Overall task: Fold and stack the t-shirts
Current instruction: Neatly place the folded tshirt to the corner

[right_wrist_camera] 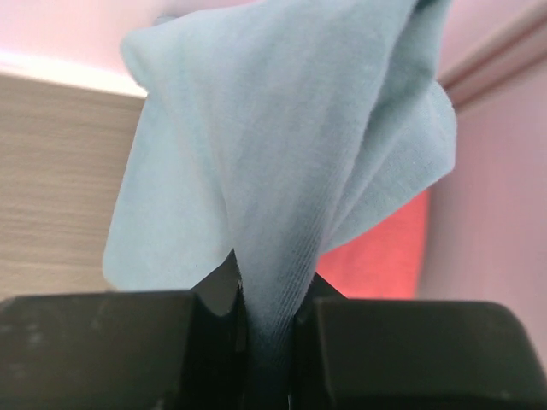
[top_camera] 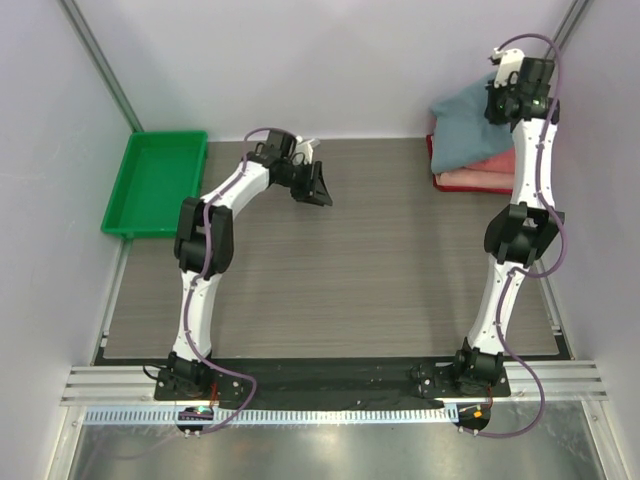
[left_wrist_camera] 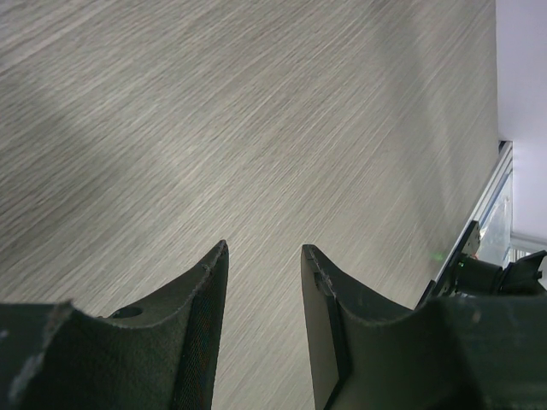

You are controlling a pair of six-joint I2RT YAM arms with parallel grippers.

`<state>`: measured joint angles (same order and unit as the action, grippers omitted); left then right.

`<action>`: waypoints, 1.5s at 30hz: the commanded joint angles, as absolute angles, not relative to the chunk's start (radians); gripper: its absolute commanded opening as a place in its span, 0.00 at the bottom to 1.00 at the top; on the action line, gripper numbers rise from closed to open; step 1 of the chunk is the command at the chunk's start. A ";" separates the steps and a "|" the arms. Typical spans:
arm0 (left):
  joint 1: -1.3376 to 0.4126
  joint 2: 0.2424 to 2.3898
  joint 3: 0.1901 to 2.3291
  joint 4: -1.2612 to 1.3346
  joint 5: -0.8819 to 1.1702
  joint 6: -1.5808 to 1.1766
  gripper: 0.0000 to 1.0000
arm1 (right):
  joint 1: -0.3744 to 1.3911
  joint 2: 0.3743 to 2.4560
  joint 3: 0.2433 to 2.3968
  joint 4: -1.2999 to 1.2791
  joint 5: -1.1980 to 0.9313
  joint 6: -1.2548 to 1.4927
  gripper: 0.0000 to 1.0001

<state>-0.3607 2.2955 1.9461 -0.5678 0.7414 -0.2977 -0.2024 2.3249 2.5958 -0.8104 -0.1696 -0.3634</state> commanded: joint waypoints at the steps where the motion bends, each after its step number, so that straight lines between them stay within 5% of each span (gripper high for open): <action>1: -0.380 2.235 1.942 -0.571 0.742 -0.275 0.41 | -0.236 2.264 2.677 -0.672 -0.164 -0.341 0.01; 20: -0.425 2.246 1.934 -0.583 0.727 -0.267 0.41 | -0.264 2.375 2.698 -0.592 -0.152 -0.330 0.01; 45: -0.448 2.238 1.922 -0.598 0.709 -0.253 0.41 | -0.264 2.569 2.674 -0.391 0.129 -0.459 0.07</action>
<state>-0.4431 2.2951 1.9163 -0.5999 0.7082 -0.2676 -0.2611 2.5732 2.6438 -0.5110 0.0448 -0.4259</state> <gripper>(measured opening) 0.410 0.152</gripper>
